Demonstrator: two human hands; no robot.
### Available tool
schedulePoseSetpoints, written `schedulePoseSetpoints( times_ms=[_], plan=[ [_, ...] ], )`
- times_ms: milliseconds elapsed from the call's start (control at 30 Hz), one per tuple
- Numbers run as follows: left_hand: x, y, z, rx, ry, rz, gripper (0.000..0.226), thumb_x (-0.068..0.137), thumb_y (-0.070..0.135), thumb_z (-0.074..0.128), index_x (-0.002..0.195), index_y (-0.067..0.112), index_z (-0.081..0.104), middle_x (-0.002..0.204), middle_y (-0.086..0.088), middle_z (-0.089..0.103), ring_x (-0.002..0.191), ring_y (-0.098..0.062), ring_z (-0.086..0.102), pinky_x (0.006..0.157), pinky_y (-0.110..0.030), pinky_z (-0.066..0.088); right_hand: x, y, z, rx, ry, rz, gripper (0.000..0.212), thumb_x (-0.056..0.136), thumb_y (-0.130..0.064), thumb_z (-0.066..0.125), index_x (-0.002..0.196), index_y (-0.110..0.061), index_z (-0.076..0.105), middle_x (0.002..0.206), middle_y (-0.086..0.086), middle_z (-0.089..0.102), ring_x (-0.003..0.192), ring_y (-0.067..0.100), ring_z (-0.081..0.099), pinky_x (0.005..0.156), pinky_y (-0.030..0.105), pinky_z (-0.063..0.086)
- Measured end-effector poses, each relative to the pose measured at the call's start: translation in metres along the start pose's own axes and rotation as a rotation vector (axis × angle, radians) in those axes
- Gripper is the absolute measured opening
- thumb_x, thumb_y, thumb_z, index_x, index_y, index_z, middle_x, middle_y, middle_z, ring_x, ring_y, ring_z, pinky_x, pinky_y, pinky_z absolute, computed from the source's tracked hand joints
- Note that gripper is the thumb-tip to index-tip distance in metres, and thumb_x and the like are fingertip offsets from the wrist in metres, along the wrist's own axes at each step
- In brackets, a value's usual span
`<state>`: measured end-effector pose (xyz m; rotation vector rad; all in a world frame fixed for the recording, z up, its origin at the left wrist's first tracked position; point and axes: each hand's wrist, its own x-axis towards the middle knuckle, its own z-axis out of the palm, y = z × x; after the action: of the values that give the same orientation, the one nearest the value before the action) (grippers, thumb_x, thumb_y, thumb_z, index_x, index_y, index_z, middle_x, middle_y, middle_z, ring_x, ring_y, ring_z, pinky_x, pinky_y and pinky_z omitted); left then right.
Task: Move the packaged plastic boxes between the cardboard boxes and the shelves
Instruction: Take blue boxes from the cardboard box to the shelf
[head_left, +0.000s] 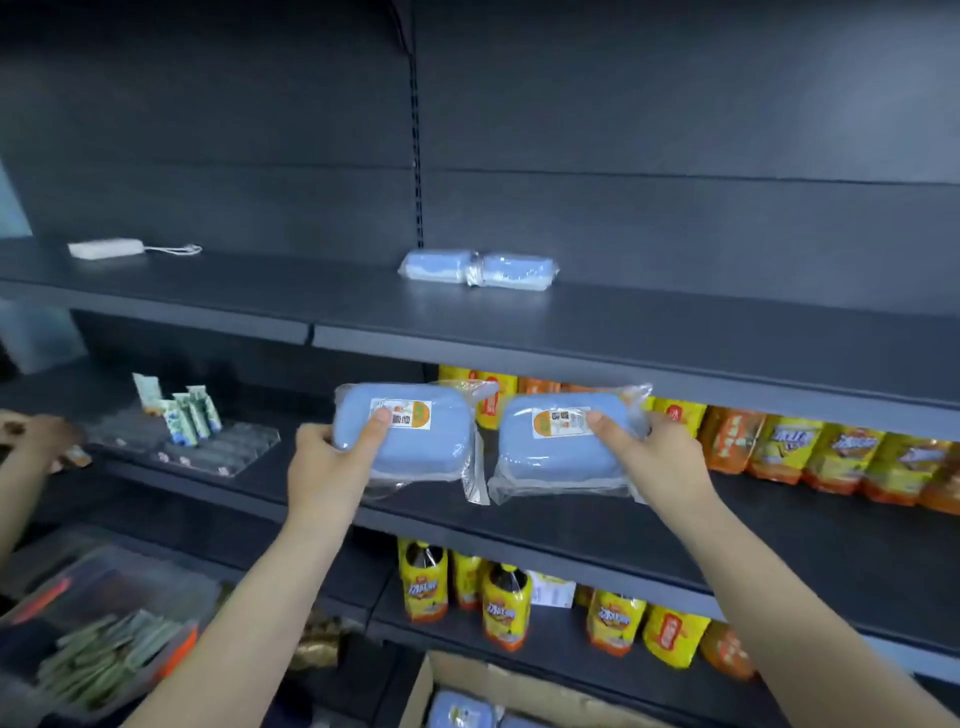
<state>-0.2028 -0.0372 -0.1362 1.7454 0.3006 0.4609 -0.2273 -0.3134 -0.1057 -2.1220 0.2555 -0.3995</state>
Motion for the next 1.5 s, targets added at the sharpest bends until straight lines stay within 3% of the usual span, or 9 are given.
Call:
schedulePoseSetpoints(
  times_ms=[100,200,400,800,1000,1233,1300,1400,1500],
  plan=[
    [0.019,0.036,-0.004,-0.028,0.022,0.053,0.047,0.082,0.049,0.065,0.101,0.01,0.047,0.087,0.005,0.053,0.088,-0.02,0.054,0.065,-0.029,0.038,0.015,-0.031,-0.009,0.031,0.057,-0.048,0.039,0.086,-0.049,0.061,0.079,-0.011,0.052,0.069,0.001,0.053,0.068,0.02,0.051,0.055,0.03,0.034],
    [0.046,0.066,-0.006,-0.046,0.027,0.09,0.049,0.081,0.051,0.065,0.101,0.009,0.049,0.096,-0.001,0.057,0.09,-0.021,0.056,0.069,-0.029,0.04,0.034,-0.06,-0.011,0.053,0.096,-0.108,0.038,0.087,-0.043,0.062,0.066,-0.018,0.044,0.062,-0.005,0.045,0.058,0.01,0.043,0.05,0.024,0.028],
    [0.125,0.097,0.007,-0.012,-0.022,0.121,0.05,0.082,0.053,0.062,0.101,0.01,0.045,0.093,0.0,0.052,0.086,-0.02,0.053,0.06,-0.027,0.04,0.096,-0.095,0.014,0.146,0.122,-0.12,0.04,0.083,-0.044,0.066,0.086,-0.005,0.061,0.078,0.008,0.06,0.072,0.024,0.053,0.064,0.032,0.037],
    [0.327,0.11,0.078,0.015,-0.189,0.142,0.055,0.084,0.05,0.061,0.105,0.003,0.042,0.1,-0.008,0.052,0.086,-0.025,0.051,0.07,-0.03,0.038,0.256,-0.143,0.09,0.207,0.304,0.082,0.044,0.083,-0.042,0.068,0.088,0.001,0.062,0.081,0.012,0.059,0.073,0.027,0.055,0.062,0.032,0.043],
    [0.394,0.121,0.134,0.028,-0.221,0.151,0.065,0.088,0.052,0.055,0.123,-0.001,0.04,0.105,-0.008,0.048,0.088,-0.026,0.05,0.064,-0.029,0.037,0.329,-0.142,0.107,0.115,0.394,0.144,0.045,0.081,-0.043,0.069,0.085,0.001,0.06,0.081,0.015,0.056,0.073,0.026,0.052,0.069,0.034,0.043],
    [0.435,0.111,0.192,0.283,-0.343,0.147,0.072,0.09,0.059,0.044,0.126,-0.002,0.048,0.129,-0.016,0.052,0.116,-0.034,0.053,0.091,-0.034,0.045,0.378,-0.12,0.115,0.167,0.447,0.245,0.062,0.075,-0.047,0.074,0.098,0.01,0.064,0.079,0.012,0.057,0.07,0.026,0.054,0.067,0.033,0.045],
    [0.439,0.104,0.2,0.351,-0.362,0.128,0.073,0.091,0.061,0.039,0.123,-0.003,0.054,0.131,-0.017,0.053,0.118,-0.033,0.052,0.09,-0.031,0.042,0.384,-0.113,0.115,0.159,0.441,0.24,0.069,0.073,-0.049,0.074,0.1,0.013,0.063,0.078,0.012,0.055,0.069,0.024,0.053,0.066,0.033,0.044],
    [0.441,0.103,0.203,0.366,-0.371,0.124,0.071,0.092,0.059,0.038,0.12,-0.004,0.056,0.129,-0.018,0.055,0.117,-0.033,0.053,0.078,-0.028,0.036,0.389,-0.109,0.113,0.113,0.417,0.23,0.056,0.072,-0.052,0.073,0.081,0.003,0.061,0.075,0.011,0.051,0.066,0.023,0.049,0.062,0.031,0.042],
    [0.442,0.102,0.203,0.357,-0.36,0.133,0.077,0.09,0.062,0.041,0.127,-0.005,0.045,0.131,-0.018,0.051,0.117,-0.034,0.052,0.082,-0.032,0.04,0.393,-0.114,0.111,0.005,0.402,0.222,0.047,0.078,-0.049,0.069,0.07,-0.007,0.049,0.066,0.008,0.046,0.059,0.023,0.044,0.053,0.029,0.035]
  ],
)
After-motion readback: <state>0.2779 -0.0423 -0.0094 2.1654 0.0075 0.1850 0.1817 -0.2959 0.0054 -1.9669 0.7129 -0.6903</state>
